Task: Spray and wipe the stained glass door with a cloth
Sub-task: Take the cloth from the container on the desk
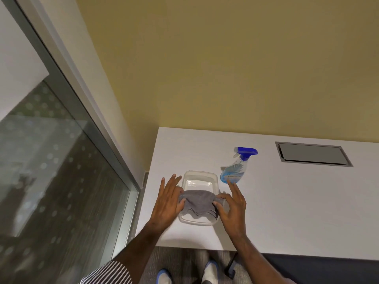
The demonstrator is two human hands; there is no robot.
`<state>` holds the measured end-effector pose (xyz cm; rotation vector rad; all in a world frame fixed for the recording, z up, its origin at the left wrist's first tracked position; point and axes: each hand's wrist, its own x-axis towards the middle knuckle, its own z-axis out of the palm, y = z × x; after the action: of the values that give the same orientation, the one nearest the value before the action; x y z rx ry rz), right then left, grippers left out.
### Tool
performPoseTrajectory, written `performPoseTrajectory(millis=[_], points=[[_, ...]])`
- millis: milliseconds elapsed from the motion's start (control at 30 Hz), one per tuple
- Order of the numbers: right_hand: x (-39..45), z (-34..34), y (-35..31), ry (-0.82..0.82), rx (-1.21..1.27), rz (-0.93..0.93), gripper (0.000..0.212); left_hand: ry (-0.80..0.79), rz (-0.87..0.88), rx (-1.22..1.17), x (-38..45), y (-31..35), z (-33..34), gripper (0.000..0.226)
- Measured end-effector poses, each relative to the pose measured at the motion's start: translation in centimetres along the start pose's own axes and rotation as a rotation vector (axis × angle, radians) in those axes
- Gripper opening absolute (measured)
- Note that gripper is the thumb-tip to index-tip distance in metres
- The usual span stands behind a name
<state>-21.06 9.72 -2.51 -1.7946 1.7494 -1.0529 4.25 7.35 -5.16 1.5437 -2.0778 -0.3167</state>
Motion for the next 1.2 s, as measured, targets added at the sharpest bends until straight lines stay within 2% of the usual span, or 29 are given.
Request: performPoseTrajectory(millis=[100,200,267,300,400,567,633,867,1200], points=[[0.1,-1.3,-2.5,0.0,0.07,-0.036,0.017,0.034,-0.084,-0.173,-0.5,0.3,-1.7,0.029],[0.2,-2.2,-4.8,0.019,0.133,-0.074,0.015,0.123,-0.016,-0.239,-0.9,1.2,-4.3,0.016],[0.3,-2.8,-6.6,0.036,0.189,-0.079,0.034,0.171,-0.009,-0.268,-1.3,2.3,-6.4,0.011],[0.5,-3.1,-7.4,0.038,0.209,-0.093,0.037,0.187,-0.04,-0.292,-1.7,2.9,-7.4,0.012],[0.9,-3.4,-9.4,0.028,0.284,-0.148,0.03,0.229,-0.146,-0.367,-2.8,4.7,-10.0,0.021],[1.4,-4.1,-12.4,-0.032,0.45,-0.183,0.027,0.384,-0.279,-0.466,-5.0,7.5,-13.2,0.034],[1.4,-4.4,-13.5,-0.078,0.506,-0.182,0.027,0.484,-0.32,-0.495,-6.1,8.9,-14.2,0.039],[0.4,-4.5,-17.7,-0.236,0.662,-0.285,0.025,0.838,-0.421,-0.506,-10.9,13.6,-17.3,0.028],[-5.4,-2.9,-25.5,-0.561,0.878,-0.462,0.03,1.247,-0.505,-0.334,-20.3,18.2,-22.6,0.035]])
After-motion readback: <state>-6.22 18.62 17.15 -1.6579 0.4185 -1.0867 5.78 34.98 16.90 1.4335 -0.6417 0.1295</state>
